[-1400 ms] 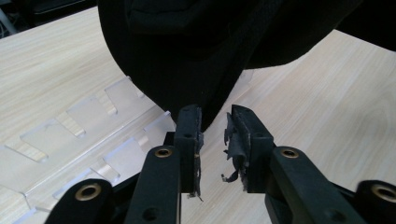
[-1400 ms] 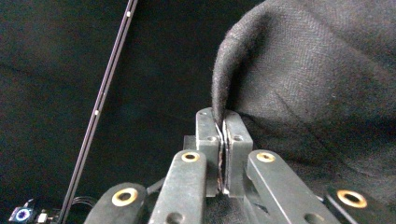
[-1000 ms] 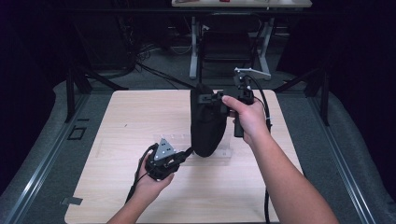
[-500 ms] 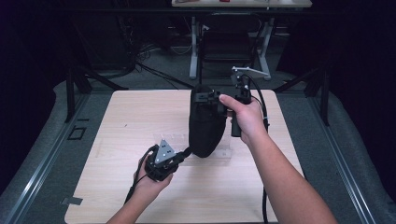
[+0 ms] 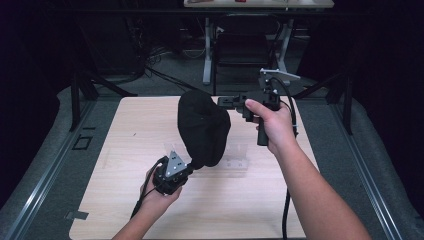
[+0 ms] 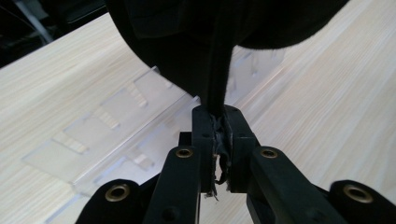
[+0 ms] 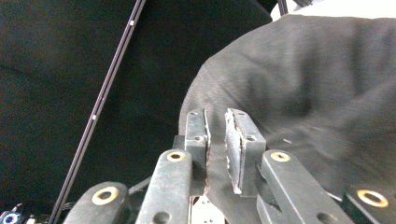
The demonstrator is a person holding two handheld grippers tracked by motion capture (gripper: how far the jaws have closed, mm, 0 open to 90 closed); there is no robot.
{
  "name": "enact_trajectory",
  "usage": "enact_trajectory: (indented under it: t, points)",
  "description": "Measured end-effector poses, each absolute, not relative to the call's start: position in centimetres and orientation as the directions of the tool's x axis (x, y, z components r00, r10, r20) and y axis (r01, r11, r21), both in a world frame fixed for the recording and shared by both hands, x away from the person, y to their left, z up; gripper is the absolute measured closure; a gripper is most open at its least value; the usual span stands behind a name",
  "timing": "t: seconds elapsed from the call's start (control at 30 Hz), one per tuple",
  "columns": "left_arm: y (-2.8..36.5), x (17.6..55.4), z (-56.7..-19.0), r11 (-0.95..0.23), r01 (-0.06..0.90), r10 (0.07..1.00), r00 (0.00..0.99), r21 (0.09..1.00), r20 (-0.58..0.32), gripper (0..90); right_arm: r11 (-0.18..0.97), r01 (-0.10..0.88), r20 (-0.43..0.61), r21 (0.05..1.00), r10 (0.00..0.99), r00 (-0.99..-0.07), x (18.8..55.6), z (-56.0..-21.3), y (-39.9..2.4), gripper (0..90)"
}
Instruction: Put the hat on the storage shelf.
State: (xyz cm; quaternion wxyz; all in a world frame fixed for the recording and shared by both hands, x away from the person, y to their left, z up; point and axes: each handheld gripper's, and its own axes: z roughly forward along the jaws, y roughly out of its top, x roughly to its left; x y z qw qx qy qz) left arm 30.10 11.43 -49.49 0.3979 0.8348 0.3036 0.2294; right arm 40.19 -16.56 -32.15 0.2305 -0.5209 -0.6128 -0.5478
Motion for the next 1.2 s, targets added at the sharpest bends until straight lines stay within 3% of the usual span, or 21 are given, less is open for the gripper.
enact_trajectory:
  t: [0.47,0.87,1.2]
  points:
    - [12.5,30.4,-52.4,-0.447,0.397,0.733,0.676,0.802,0.074,84.6,-0.132,0.863,0.806,0.488,0.448,-0.388,38.9,-31.8,-18.0,76.4]
    - [13.1,30.3,-52.8,-0.415,0.418,0.741,0.671,0.808,0.035,82.7,-0.158,0.831,0.765,0.533,0.511,-0.392,38.1,-31.6,-19.8,74.9]
    - [14.9,30.1,-52.3,-0.379,0.434,0.756,0.655,0.817,0.002,63.7,-0.126,0.808,0.691,0.576,0.602,-0.399,37.1,-31.8,-20.6,74.2]
